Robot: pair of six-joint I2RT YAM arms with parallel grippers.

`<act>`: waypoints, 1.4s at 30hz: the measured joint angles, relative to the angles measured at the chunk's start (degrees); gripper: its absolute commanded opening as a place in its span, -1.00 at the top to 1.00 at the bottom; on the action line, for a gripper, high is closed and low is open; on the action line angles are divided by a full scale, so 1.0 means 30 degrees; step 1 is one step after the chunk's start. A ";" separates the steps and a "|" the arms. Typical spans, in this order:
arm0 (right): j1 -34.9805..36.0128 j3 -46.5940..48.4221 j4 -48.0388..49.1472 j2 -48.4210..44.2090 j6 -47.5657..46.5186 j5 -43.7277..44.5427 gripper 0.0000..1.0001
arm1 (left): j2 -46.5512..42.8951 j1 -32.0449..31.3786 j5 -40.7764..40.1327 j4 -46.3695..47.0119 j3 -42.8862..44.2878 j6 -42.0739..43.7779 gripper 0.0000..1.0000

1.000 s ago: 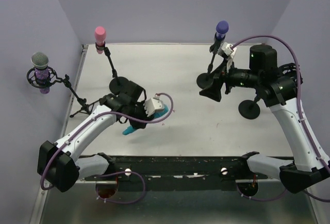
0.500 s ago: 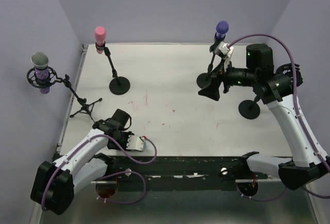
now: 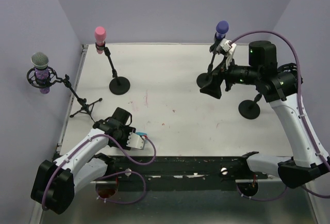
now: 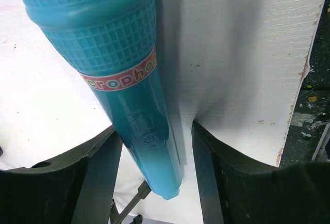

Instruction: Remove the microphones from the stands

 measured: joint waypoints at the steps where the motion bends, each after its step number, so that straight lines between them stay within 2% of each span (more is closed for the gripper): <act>1: 0.0000 0.0299 -0.0255 0.0058 -0.0036 0.0270 -1.00 | -0.0007 0.0000 0.0007 0.0029 0.0000 0.0058 -0.27; 5: 0.0000 0.1515 -0.1107 0.0175 -0.0131 0.2667 -1.00 | -0.0015 0.0000 0.0007 0.0036 0.0015 0.0117 -0.28; 11: -0.0452 0.4779 -0.2521 0.0998 0.0073 0.9369 -0.93 | -0.0393 0.0000 0.0503 -0.0656 0.0335 -0.0029 -0.39; 15: -0.1639 0.7016 -0.3716 0.2346 0.0153 1.3296 -0.90 | -0.1071 0.0000 0.1552 -0.2310 0.1974 -0.0284 -0.40; 19: -0.3461 0.7898 -0.5340 0.3446 0.0066 1.5919 -0.87 | -0.1814 -0.0015 0.3417 -0.4422 0.4226 -0.0321 -0.41; 24: -0.6288 0.8466 -0.7111 0.4750 -0.0466 1.8396 -0.82 | -0.2885 -0.0525 0.5574 -0.6251 0.5268 -0.0481 -0.41; 29: -0.8153 0.8896 -0.7912 0.5639 -0.1042 2.0050 -0.76 | -0.3279 -0.1559 0.7111 -0.6054 0.5901 -0.1632 -0.40; 42: -0.8400 0.8189 -0.8444 0.6280 -0.1770 2.1092 -0.45 | -0.2543 -0.4634 1.0003 -0.0823 0.6849 -0.7096 -0.38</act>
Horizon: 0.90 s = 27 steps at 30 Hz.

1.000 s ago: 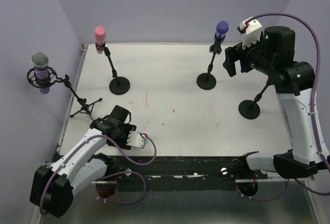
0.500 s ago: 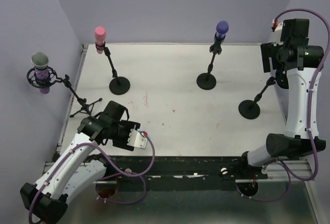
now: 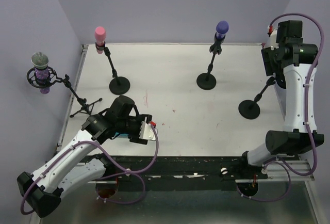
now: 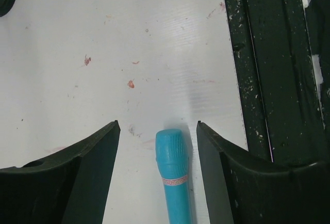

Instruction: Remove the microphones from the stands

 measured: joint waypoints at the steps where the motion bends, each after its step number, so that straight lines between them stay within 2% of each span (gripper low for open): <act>1: 0.0000 -0.0044 -0.0007 -0.0007 -0.0036 -0.0007 -0.42 | 0.0066 -0.0058 0.0036 0.0211 0.0000 -0.0182 -0.38; 9: 0.0000 -0.1967 -0.0109 -0.0248 -0.0160 -0.0153 -0.16 | 0.0612 -0.0233 0.0197 0.1552 0.0000 -0.1311 -0.37; 12: 0.0000 -0.2368 -0.0109 -0.0248 -0.0160 -0.0248 0.02 | 0.0838 -0.0306 0.0255 0.1792 0.0007 -0.1428 -0.37; 17: 0.0000 -0.2295 -0.0146 -0.0372 -0.0175 -0.0787 0.56 | 0.1202 -0.0423 0.0321 0.2193 0.0423 -0.1698 -0.36; 20: 0.0000 -0.1982 -0.0240 -0.0401 -0.0350 -0.1413 0.67 | 0.1311 -0.0430 0.0379 0.2601 0.0554 -0.1916 -0.36; 22: 0.0000 -0.1807 -0.0211 -0.0576 -0.0634 -0.1967 0.82 | 0.1421 -0.0481 0.0466 0.2863 0.0554 -0.2120 -0.36; 27: -0.0022 -0.1902 -0.0080 -0.2098 -0.2288 -0.4503 0.98 | 0.1843 -0.0678 0.0743 0.3636 0.0561 -0.2856 -0.36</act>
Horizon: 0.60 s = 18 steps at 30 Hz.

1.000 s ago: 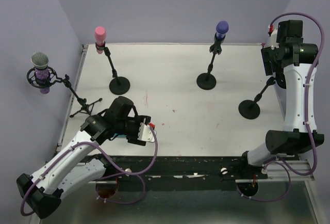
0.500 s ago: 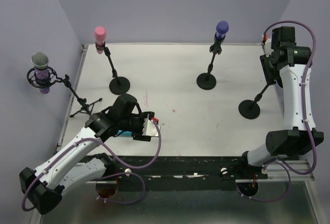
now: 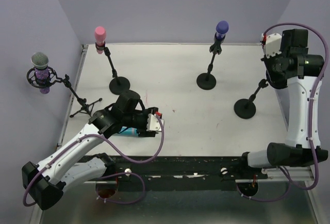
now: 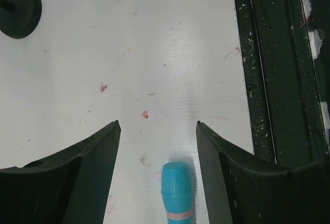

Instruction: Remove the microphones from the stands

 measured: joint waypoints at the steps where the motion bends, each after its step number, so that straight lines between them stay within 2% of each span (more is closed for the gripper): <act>1: -0.0007 -0.0211 -0.0044 -0.0466 -0.0408 -0.0583 0.99 | 0.0095 -0.0007 0.0058 0.0138 0.0022 -0.0233 -0.36; 7: 0.0000 -0.1013 -0.0481 -0.2339 -0.2317 -0.3920 0.99 | 0.0896 -0.0160 0.0313 0.0816 0.0561 -0.1268 -0.36; 13: 0.0000 -0.1013 -0.0772 -0.3067 -0.5136 -0.8925 0.99 | 0.1064 -0.0379 0.0466 0.2011 0.0867 -0.2616 -0.37; 16: 0.0000 -0.1005 -0.0772 -0.3672 -0.6725 -1.1373 0.99 | 0.0940 -0.0379 0.0816 0.3708 0.0488 -0.3898 -0.53; 18: 0.0000 -0.0969 -0.0780 -0.4007 -0.7956 -1.3260 0.99 | 0.0648 -0.0408 0.1027 0.5996 -0.0393 -0.5727 -0.60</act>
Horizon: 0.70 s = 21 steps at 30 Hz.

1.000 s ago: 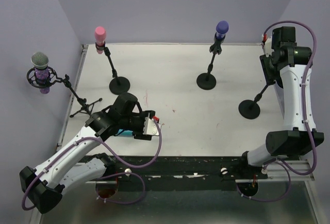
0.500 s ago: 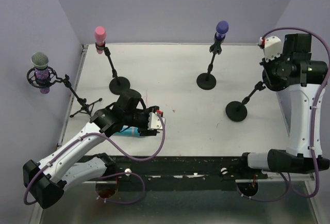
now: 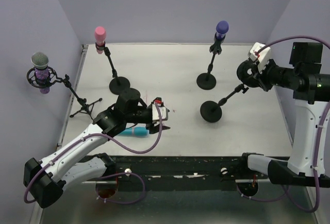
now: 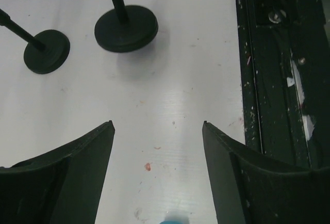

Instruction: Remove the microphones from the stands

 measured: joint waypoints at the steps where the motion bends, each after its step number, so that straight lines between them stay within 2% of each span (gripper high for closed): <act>1: 0.0000 0.0051 0.0000 -0.0066 -0.0488 -0.0809 0.99 | -0.0124 -0.0087 0.0051 0.1253 -0.0612 -0.1093 -0.60; 6: 0.0015 0.0073 -0.0073 -0.0058 -0.3147 -0.4131 0.99 | 0.1246 -0.0925 -0.0051 0.5967 -0.1566 -0.5136 -0.58; 10: 0.0342 -0.1173 -0.0073 -0.0444 -0.5756 -0.5945 0.99 | 0.2885 -0.1596 -0.0758 0.8925 -0.1566 -0.7023 -0.57; 15: 0.1151 -0.3308 0.0226 -0.0882 -0.8240 -0.6594 0.99 | 0.4626 -0.2178 -0.1581 1.1723 -0.1464 -0.7890 -0.54; 21: 0.3002 -0.5588 0.2157 -0.1552 -0.9224 -0.6929 0.99 | 0.7169 -0.2514 -0.1858 1.3981 -0.0452 -0.8349 -0.52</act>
